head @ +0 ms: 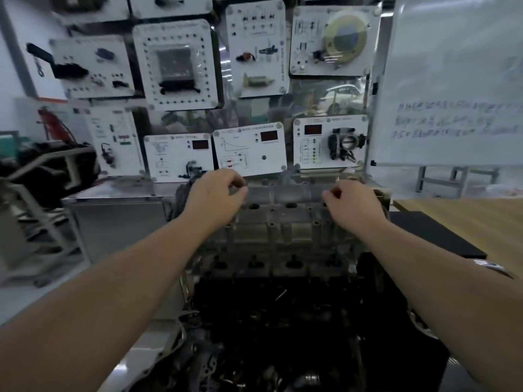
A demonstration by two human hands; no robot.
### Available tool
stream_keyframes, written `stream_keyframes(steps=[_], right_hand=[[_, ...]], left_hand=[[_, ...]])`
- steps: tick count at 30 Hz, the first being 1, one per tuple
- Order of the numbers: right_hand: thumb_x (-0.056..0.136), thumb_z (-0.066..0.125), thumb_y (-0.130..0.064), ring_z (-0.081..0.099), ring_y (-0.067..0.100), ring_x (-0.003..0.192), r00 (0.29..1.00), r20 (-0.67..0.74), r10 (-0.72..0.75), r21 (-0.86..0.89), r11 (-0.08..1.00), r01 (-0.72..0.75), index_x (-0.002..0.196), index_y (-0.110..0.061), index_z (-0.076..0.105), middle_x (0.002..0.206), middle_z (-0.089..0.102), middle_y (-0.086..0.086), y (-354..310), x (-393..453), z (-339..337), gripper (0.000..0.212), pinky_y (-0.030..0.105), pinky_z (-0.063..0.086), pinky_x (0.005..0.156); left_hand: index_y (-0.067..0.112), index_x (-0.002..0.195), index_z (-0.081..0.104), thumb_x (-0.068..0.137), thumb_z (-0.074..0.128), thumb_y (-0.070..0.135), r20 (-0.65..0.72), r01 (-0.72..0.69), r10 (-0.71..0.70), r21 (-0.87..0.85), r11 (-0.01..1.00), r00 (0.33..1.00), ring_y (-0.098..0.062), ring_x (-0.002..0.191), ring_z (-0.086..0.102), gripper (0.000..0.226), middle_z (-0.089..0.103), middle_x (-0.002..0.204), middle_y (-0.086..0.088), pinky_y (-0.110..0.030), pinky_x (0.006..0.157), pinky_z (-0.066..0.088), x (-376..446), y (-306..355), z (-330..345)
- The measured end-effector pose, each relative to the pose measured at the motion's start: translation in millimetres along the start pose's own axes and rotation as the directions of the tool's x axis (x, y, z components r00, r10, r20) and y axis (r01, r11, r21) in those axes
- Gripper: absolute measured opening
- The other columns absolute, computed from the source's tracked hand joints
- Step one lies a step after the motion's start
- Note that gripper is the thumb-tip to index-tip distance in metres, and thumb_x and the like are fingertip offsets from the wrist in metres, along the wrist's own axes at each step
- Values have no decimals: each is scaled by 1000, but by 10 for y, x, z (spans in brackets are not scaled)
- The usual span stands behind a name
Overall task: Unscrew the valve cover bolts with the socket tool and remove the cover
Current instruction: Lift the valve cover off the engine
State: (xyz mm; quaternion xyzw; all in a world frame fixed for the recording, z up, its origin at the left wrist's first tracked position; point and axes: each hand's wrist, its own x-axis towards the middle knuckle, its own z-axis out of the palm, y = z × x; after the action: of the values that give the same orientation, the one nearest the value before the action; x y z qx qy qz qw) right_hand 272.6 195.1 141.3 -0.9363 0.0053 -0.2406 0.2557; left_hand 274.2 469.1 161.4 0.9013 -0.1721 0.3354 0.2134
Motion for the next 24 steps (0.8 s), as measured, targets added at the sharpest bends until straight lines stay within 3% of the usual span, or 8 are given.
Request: stream_keyframes(steps=[4,7,9,12,16,20,22,24], right_hand=[[102,50,-42,60,22,72,997,72,-6,-130,991,15,79,-25,63,72,64,-3,-12,-13,66,31,43,57,75],[102,47,-48,60,23,76,997,74,-8,-162,987,20,78,-24,63,73,62,-2,-21,-17,79,37,46,56,80],[102,40,-55,60,26,87,998,60,6,-244,970,9,79,-23,59,77,58,-3,27,-45,59,44,47,53,87],[101,25,-65,53,31,114,996,54,77,-407,912,-49,97,-25,62,104,62,4,150,-91,15,55,54,41,100],[102,16,-65,46,32,130,992,89,88,-438,898,-40,117,-24,63,131,59,9,259,-118,2,64,58,36,108],[101,26,-66,37,38,136,998,-29,59,-347,935,-65,128,-19,59,144,45,13,343,-182,66,63,56,41,104],[99,34,-66,39,40,135,990,-76,115,-205,970,-129,136,-16,52,146,44,15,422,-191,103,65,55,44,101],[97,42,-65,54,36,118,975,-87,205,10,979,-205,134,-15,54,133,55,15,472,-184,127,64,46,49,88]], left_hand=[[32,92,60,99,65,30,-10,161,-161,-12,987,987,4,77,50,9,53,85,24,-15,62,33,28,-436,-156],[37,88,59,98,65,36,-24,273,-275,-69,960,961,0,75,57,12,60,88,19,-19,57,38,71,-650,-223],[34,98,61,99,63,40,-73,358,-375,-182,916,924,-2,75,60,7,61,93,18,-21,57,39,118,-816,-244],[25,120,65,100,59,46,-140,460,-535,-361,811,833,-1,78,57,30,60,96,18,-21,64,41,189,-1075,-235],[15,135,60,98,54,58,173,635,-688,-588,502,705,-26,106,65,57,70,116,-3,-44,97,51,275,-1295,-109],[23,109,68,93,60,63,347,655,-683,-712,254,642,-27,79,76,44,79,77,-2,-39,71,59,280,-1371,-14],[21,104,69,93,61,62,384,666,-685,-720,198,619,-25,71,76,43,79,76,-3,-36,61,58,252,-1391,4],[19,94,75,95,62,59,432,690,-662,-701,181,612,-24,63,75,41,78,76,-6,-31,52,57,210,-1415,48]])
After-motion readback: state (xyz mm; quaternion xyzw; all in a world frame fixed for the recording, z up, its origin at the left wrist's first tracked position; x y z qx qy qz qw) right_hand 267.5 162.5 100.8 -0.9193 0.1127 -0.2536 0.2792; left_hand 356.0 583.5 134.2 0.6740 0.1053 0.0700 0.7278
